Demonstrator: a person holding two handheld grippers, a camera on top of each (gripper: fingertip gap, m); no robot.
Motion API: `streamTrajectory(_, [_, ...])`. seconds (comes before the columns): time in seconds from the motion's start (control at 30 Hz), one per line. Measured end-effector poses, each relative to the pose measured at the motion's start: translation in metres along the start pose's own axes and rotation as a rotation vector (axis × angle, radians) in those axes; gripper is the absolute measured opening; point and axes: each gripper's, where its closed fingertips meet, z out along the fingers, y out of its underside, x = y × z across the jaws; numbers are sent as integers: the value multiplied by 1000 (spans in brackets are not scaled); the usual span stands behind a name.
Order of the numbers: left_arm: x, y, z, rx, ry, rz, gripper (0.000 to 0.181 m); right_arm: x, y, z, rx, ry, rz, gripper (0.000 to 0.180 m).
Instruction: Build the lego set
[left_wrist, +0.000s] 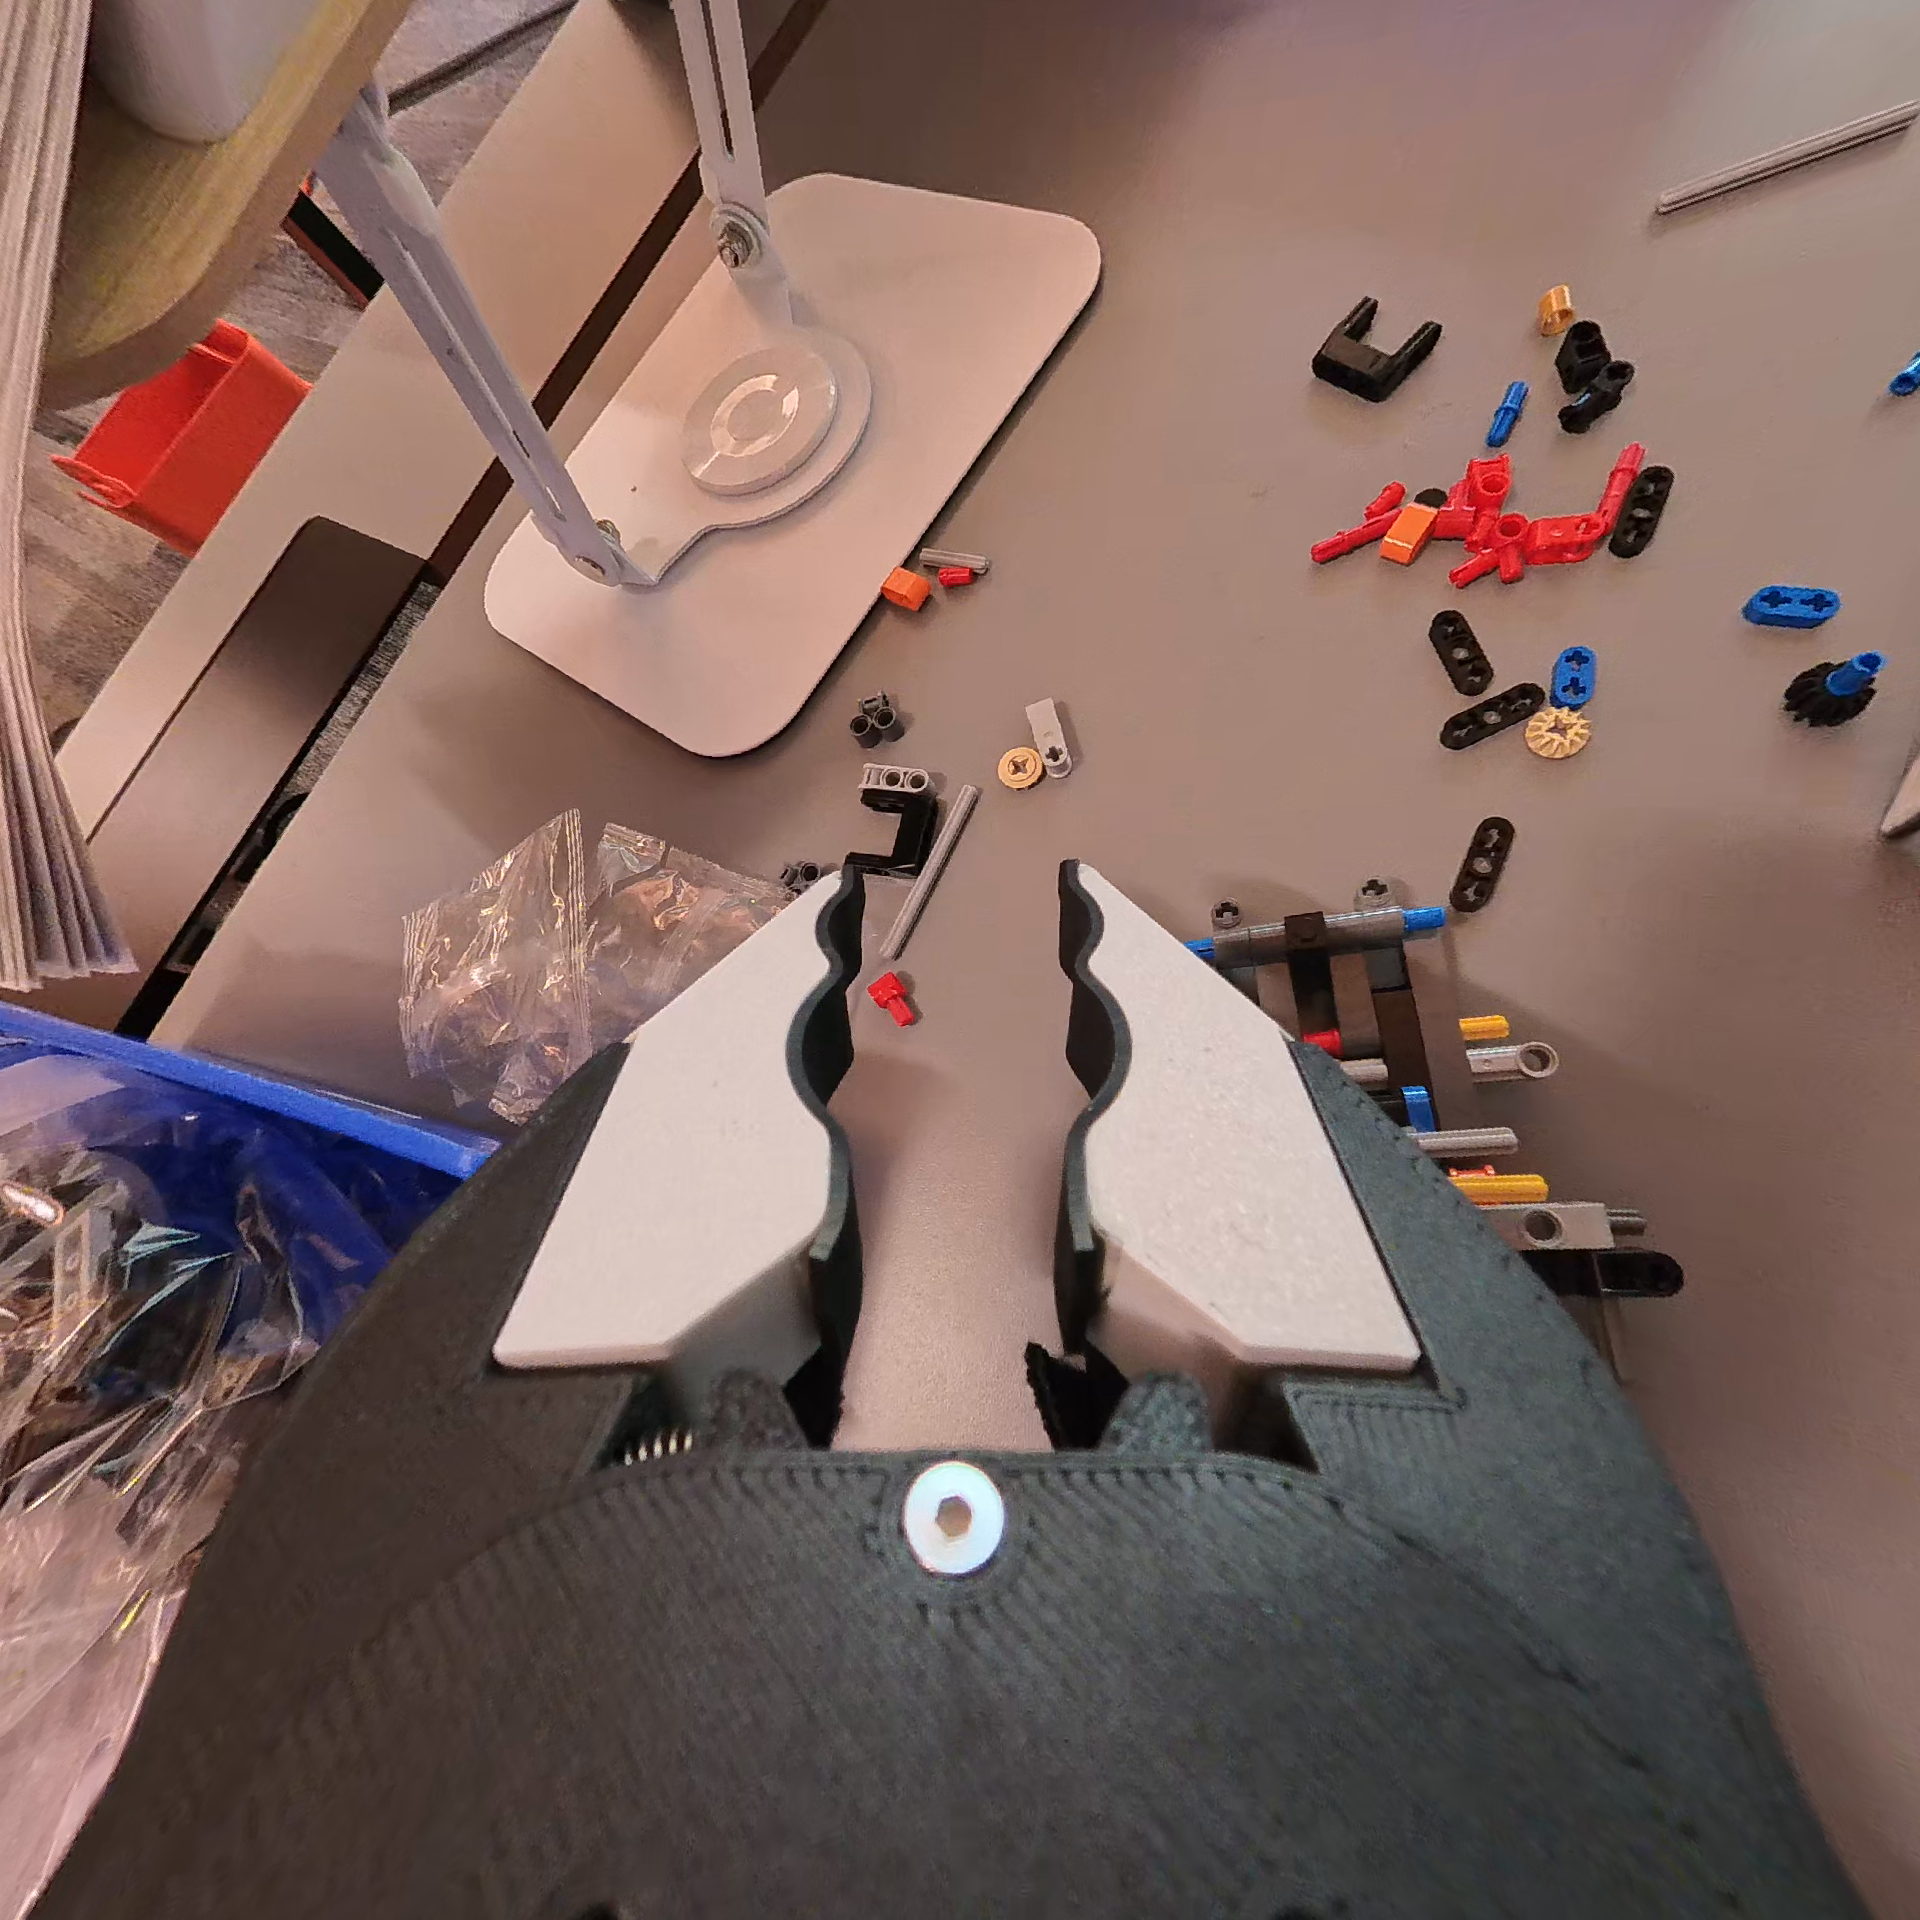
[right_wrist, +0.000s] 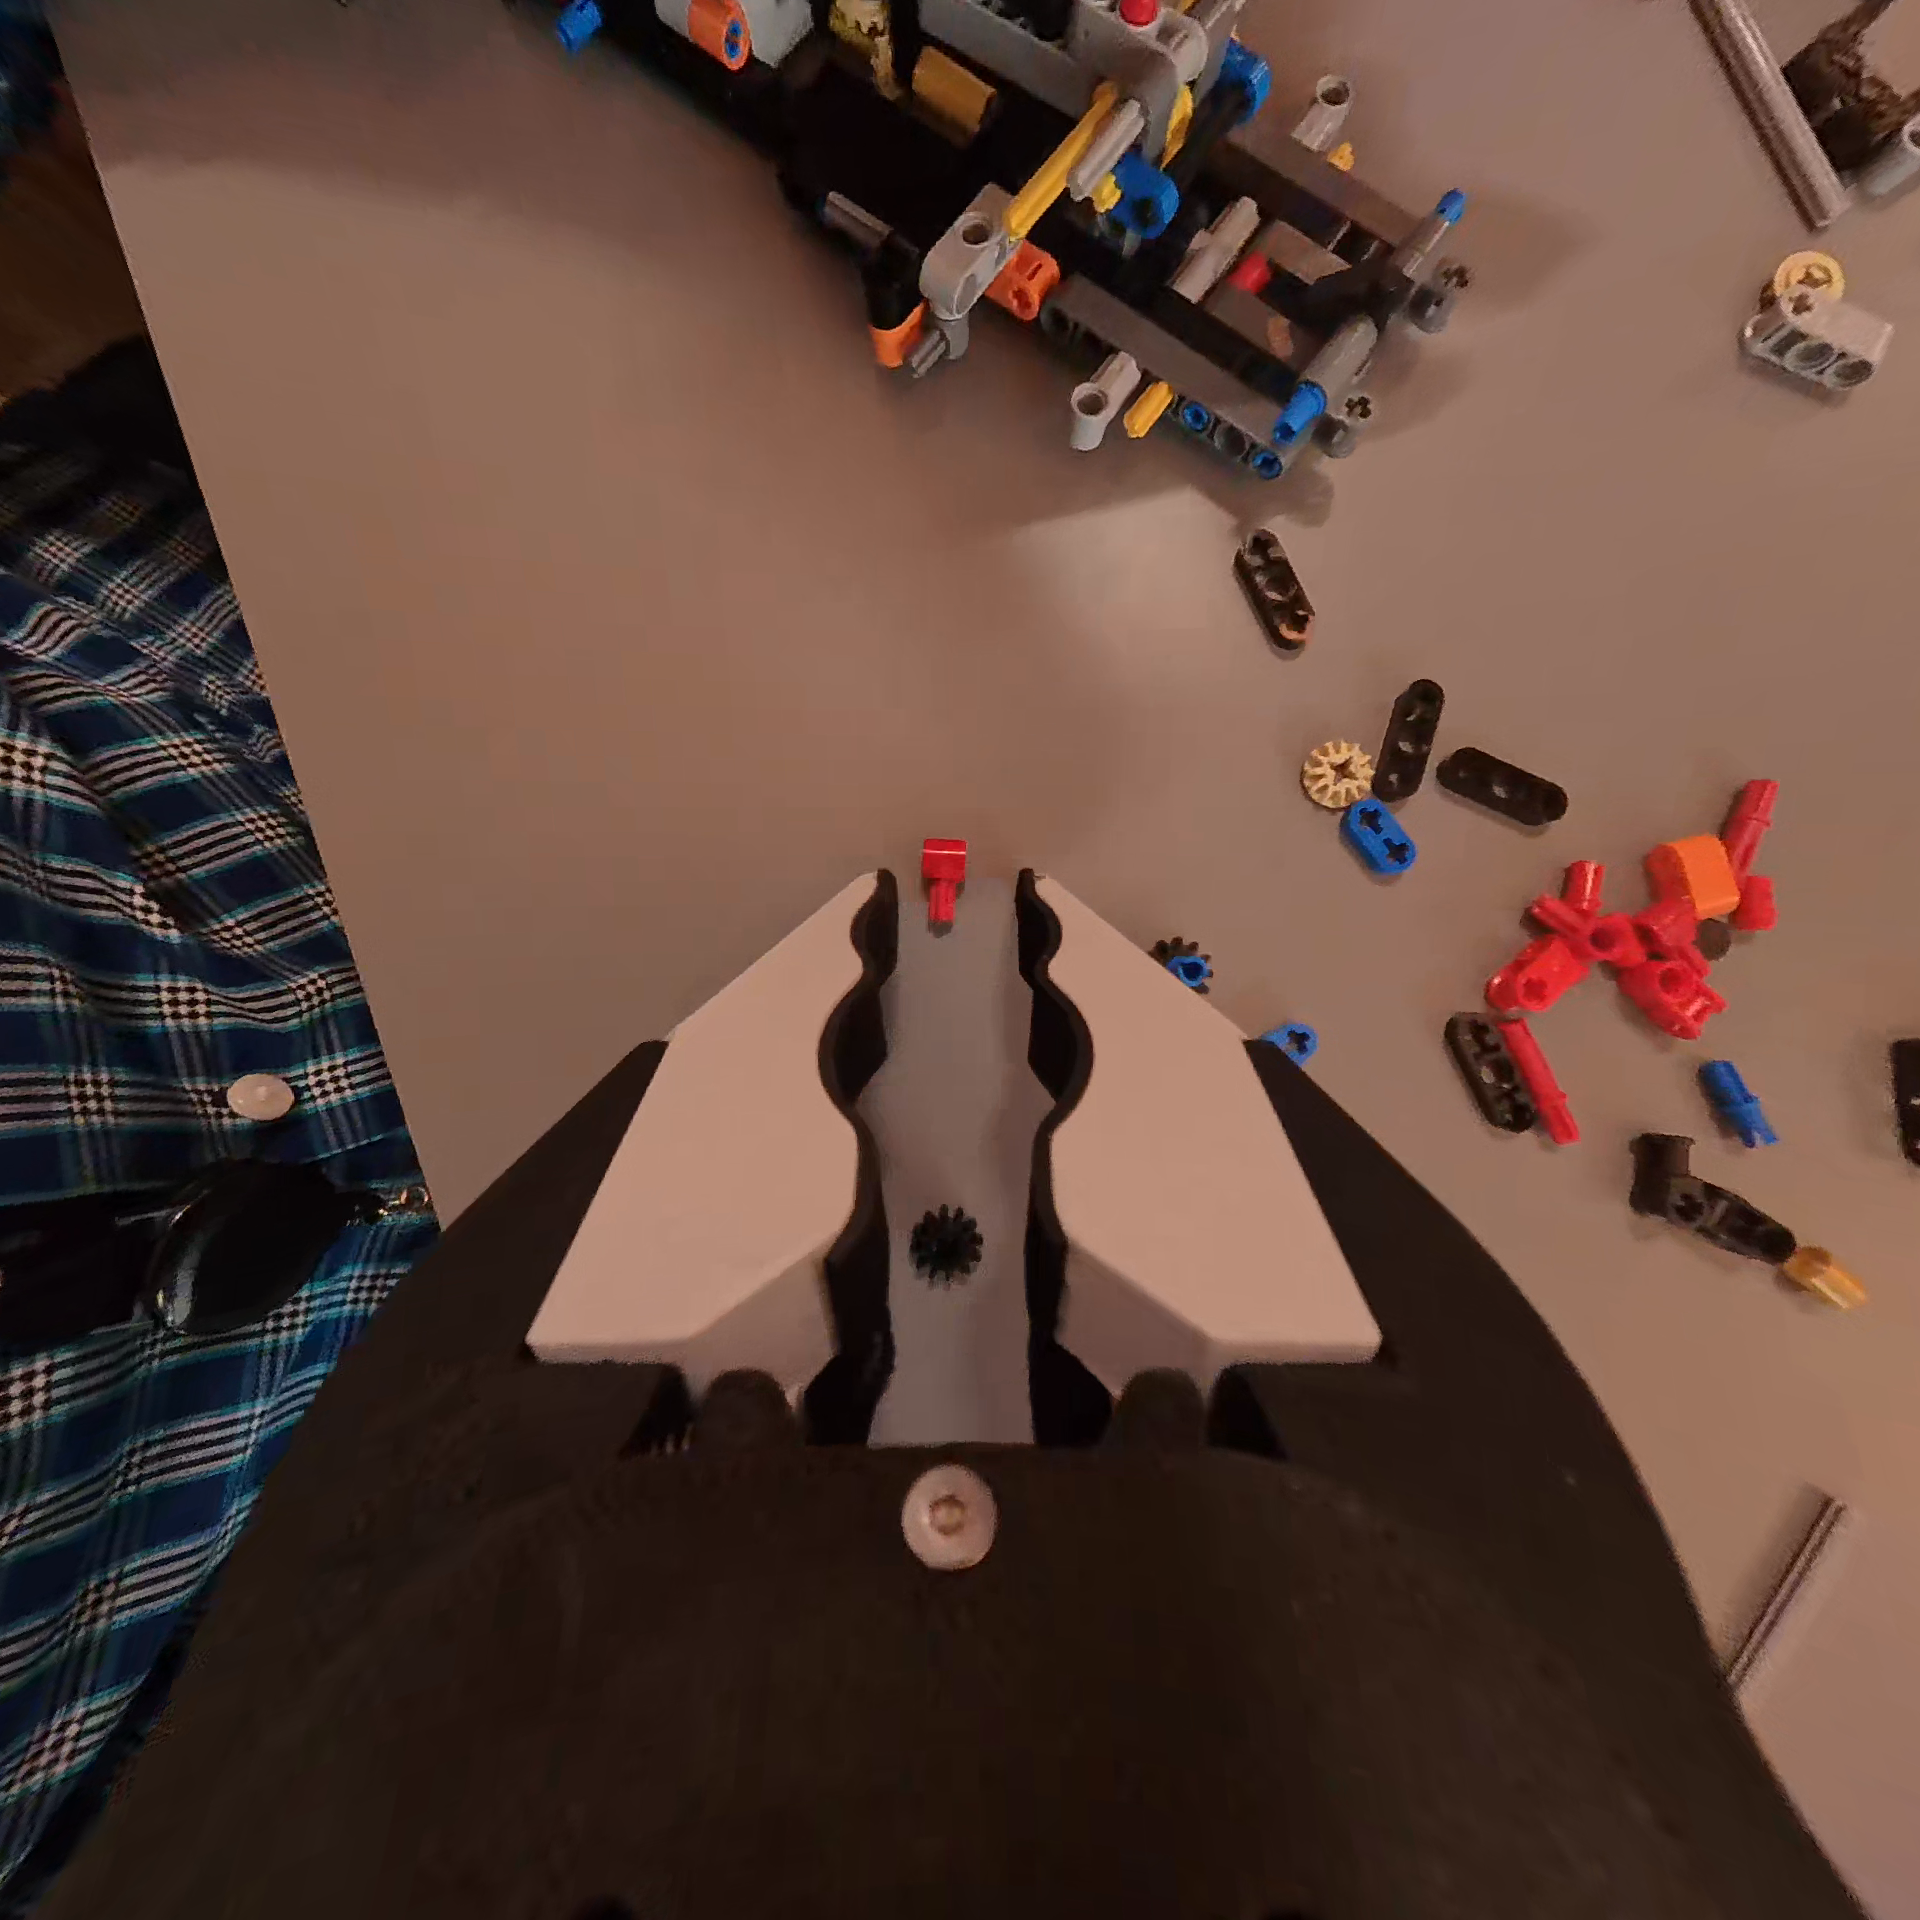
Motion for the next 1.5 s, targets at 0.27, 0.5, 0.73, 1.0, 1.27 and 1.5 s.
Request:
streamTrajectory(0.27, [-2, -1, -2, 0, -11, 5, 37, 20, -6, -23, 77, 28, 51, 22])
streamTrajectory(0.5, [-3, -1, -4, 3, -17, 3, 37, 103, 17, -64, 74, 236, 170, 27])
streamTrajectory(0.73, [-3, 1, -1, -7, -15, 6, 37, 164, 27, -51, 56, 243, 135, 42])
streamTrajectory(1.0, [-5, 4, -1, -19, -23, 6, 37, 191, 29, -26, 52, 97, 103, 27])
streamTrajectory(1.27, [-3, 5, 2, -28, -16, 12, 37, 180, 25, -37, 101, 89, 115, 23])
streamTrajectory(1.5, [-1, 6, 4, -33, -8, 13, 37, 146, 17, -63, 152, 120, 101, 22])
